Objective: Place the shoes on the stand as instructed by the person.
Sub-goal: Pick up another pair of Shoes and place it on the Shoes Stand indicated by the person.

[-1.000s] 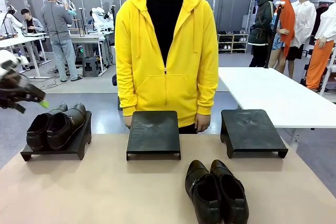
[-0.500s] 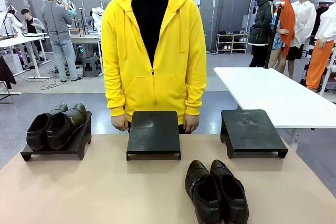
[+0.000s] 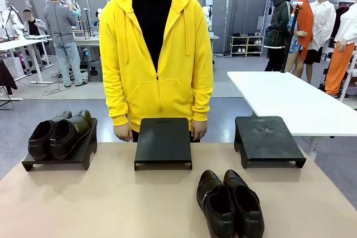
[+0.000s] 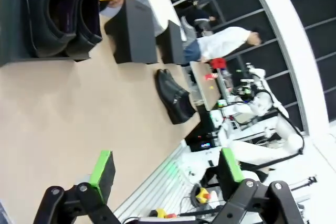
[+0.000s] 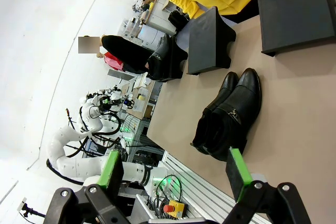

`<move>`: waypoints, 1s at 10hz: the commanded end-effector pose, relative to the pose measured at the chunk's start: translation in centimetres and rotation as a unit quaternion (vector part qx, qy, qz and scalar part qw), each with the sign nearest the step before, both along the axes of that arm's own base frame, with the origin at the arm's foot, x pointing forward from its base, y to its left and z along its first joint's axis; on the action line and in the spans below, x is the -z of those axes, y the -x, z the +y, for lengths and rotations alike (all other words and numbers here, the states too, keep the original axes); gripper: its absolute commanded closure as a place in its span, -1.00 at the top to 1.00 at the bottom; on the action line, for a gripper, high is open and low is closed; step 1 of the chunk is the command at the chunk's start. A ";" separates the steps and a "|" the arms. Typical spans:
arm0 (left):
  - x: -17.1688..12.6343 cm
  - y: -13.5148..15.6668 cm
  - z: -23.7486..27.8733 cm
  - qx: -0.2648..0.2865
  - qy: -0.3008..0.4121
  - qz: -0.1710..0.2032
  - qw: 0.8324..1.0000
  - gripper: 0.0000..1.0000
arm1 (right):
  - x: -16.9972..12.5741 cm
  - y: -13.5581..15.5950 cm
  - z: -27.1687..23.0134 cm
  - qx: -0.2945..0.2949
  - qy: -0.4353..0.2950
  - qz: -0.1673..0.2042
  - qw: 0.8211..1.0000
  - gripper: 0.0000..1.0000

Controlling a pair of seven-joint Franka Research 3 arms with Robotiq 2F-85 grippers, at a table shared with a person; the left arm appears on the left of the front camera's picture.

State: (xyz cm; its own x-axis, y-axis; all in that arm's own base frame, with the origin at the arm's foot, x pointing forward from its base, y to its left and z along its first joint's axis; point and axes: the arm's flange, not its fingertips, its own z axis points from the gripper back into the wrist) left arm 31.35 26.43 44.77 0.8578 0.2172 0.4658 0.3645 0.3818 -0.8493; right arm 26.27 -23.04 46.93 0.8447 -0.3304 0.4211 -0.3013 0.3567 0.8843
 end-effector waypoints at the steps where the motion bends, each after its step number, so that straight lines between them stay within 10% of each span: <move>1: 1.4 -1.7 2.3 0.033 0.042 -0.006 0.999 1.00 | -0.1 0.1 0.0 -0.001 -0.003 -0.008 1.000 1.00; 10: 2.8 -1.1 1.3 0.030 0.049 -0.003 0.998 1.00 | -0.1 0.1 0.0 -0.001 -0.003 -0.008 1.000 1.00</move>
